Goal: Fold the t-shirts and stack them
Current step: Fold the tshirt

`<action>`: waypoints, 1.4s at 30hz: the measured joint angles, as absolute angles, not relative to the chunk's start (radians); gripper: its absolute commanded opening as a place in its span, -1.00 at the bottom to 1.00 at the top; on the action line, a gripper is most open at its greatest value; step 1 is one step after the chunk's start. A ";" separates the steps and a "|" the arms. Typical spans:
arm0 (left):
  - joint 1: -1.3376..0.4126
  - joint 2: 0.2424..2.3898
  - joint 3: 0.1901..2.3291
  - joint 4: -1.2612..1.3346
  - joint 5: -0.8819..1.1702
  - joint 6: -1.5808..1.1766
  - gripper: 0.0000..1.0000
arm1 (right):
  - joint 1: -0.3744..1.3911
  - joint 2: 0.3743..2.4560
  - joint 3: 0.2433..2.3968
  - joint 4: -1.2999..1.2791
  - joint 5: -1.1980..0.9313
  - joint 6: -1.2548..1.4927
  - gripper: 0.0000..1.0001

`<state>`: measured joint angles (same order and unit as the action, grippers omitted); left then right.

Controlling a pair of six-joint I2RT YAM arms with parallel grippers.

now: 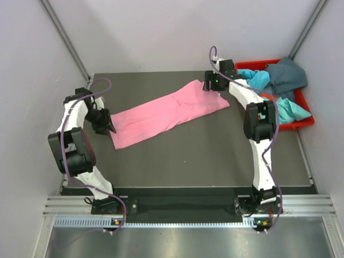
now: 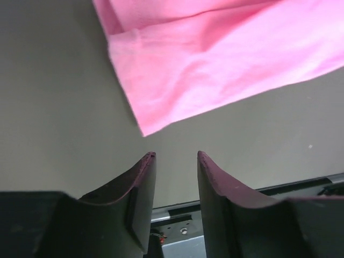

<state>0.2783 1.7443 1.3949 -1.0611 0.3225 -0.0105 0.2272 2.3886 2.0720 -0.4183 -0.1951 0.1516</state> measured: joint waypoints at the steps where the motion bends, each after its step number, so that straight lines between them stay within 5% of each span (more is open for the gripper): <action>1: 0.276 1.735 1.395 -1.062 0.334 -0.014 -0.20 | 0.227 2.358 2.046 -0.415 -0.196 0.154 0.29; 6: 0.240 1.744 1.394 -1.061 0.393 -0.029 -0.39 | 0.227 2.217 1.920 -0.409 -0.214 0.173 0.28; 17: 0.202 1.975 1.500 -1.042 0.429 -0.050 -0.44 | 0.224 2.130 1.682 -0.422 -0.256 0.204 0.28; 42: 0.057 2.076 1.507 -1.040 0.217 -0.040 -0.40 | 0.204 2.372 1.940 -0.405 -0.302 0.301 0.28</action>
